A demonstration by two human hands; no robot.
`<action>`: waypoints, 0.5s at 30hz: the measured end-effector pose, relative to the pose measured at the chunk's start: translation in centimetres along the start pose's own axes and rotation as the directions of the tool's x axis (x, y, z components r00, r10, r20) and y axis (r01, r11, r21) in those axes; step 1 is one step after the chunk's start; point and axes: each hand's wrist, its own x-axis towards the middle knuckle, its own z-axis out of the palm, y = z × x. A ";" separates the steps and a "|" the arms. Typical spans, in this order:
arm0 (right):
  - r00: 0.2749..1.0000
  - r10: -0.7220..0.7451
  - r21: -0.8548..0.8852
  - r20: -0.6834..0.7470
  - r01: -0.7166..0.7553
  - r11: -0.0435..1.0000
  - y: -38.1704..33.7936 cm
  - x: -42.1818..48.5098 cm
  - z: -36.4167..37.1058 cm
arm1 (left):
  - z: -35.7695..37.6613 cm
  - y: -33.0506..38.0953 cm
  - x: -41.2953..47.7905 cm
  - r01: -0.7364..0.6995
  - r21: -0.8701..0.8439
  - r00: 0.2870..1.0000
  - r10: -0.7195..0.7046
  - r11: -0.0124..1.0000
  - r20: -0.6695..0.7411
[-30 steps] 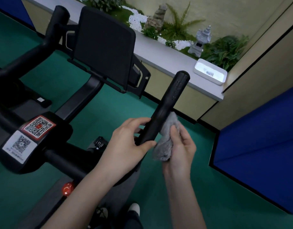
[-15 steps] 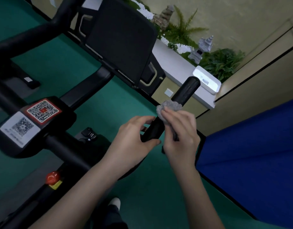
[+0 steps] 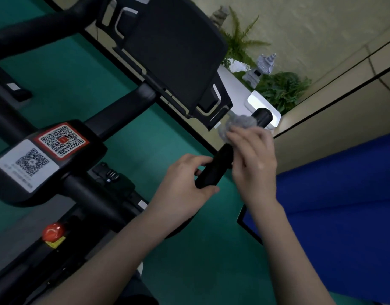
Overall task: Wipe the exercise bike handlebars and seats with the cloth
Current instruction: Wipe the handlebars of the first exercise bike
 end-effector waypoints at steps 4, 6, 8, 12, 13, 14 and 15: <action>0.997 0.063 0.038 -0.051 -0.061 0.997 0.2 1.6 -0.1 | 0.0 -0.1 0.0 0.017 -0.009 1.000 -0.017 1.000 0.007; 1.000 0.030 0.084 -0.009 -0.029 0.996 0.0 1.2 0.0 | 0.0 -0.1 0.1 0.015 -0.002 1.000 -0.015 1.000 0.009; 0.999 0.037 0.087 -0.031 -0.034 0.996 0.1 1.0 0.1 | 0.0 0.0 0.2 0.020 -0.003 1.000 -0.020 1.000 0.004; 0.978 0.120 0.082 -0.170 -0.107 0.991 0.2 1.0 0.6 | 0.0 0.7 0.9 0.031 -0.028 0.999 -0.031 0.999 -0.010; 0.975 0.128 0.094 -0.182 -0.113 0.989 0.0 0.6 0.8 | 0.0 0.9 1.3 0.033 -0.027 0.999 -0.033 0.999 -0.004; 0.973 0.134 0.102 -0.190 -0.117 0.988 -0.2 0.2 1.0 | -0.1 1.1 1.8 0.035 -0.022 0.999 -0.035 0.999 0.003; 0.970 0.140 0.104 -0.199 -0.122 0.987 -0.4 -0.3 1.1 | 0.0 1.3 2.3 0.037 -0.015 0.999 -0.037 0.999 0.006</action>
